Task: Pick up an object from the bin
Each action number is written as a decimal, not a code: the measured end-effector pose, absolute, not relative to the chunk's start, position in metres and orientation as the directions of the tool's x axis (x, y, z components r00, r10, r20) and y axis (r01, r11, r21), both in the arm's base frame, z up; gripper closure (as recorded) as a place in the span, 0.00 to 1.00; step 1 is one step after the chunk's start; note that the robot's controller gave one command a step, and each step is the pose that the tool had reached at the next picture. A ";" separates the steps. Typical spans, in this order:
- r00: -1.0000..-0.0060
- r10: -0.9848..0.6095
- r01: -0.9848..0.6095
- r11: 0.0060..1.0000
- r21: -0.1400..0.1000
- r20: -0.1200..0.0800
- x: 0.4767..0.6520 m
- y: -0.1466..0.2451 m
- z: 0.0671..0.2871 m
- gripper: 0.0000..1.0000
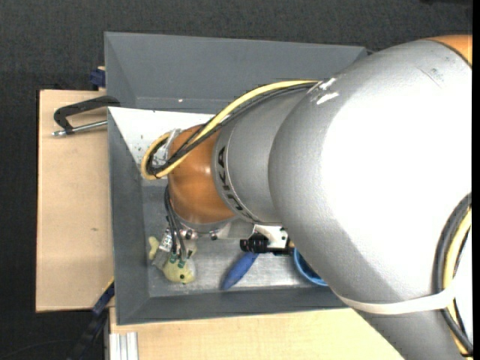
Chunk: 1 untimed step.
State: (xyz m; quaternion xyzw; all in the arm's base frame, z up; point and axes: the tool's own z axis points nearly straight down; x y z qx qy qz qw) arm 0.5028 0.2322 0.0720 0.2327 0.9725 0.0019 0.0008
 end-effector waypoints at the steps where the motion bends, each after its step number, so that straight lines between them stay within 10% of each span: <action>1: -0.893 0.451 0.451 0.893 0.010 -0.007 0.505 0.234 0.176 1.00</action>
Offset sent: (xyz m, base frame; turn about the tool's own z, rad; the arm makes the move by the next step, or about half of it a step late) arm -0.0003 -0.0001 0.0985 0.0000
